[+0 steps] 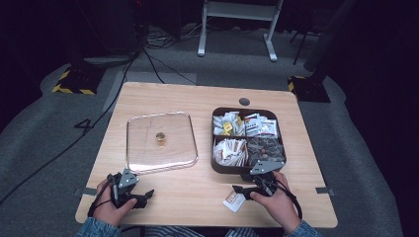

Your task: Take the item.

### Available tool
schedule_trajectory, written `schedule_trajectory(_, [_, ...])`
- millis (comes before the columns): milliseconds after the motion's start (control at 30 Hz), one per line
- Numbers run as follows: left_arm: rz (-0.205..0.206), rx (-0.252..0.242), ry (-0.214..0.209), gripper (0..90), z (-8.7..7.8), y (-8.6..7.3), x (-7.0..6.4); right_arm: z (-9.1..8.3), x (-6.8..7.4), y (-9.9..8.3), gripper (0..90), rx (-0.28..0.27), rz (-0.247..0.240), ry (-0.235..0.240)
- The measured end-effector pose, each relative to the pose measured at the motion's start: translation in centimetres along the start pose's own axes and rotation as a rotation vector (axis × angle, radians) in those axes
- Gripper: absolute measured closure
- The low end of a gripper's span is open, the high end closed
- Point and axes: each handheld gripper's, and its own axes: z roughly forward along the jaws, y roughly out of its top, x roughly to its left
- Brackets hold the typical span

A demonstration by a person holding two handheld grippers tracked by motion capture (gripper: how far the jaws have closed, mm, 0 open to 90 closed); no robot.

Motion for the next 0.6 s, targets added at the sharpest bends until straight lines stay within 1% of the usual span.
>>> schedule_trajectory(167, [0.000, 0.000, 0.000, 14.0, 0.0, 0.0, 0.0, -0.4, 0.0, 0.6, 43.0, -0.018, 0.000, 0.006])
schedule_trajectory(367, [0.002, -0.001, 0.001, 13.6, 0.1, 0.1, 0.0, -0.9, 0.1, 1.4, 41.9, -0.023, -0.006, 0.003])
schedule_trajectory(600, [-0.002, -0.002, -0.002, 13.5, 0.1, 0.1, 0.0, -1.5, 0.1, 2.6, 40.1, -0.046, -0.021, -0.002])
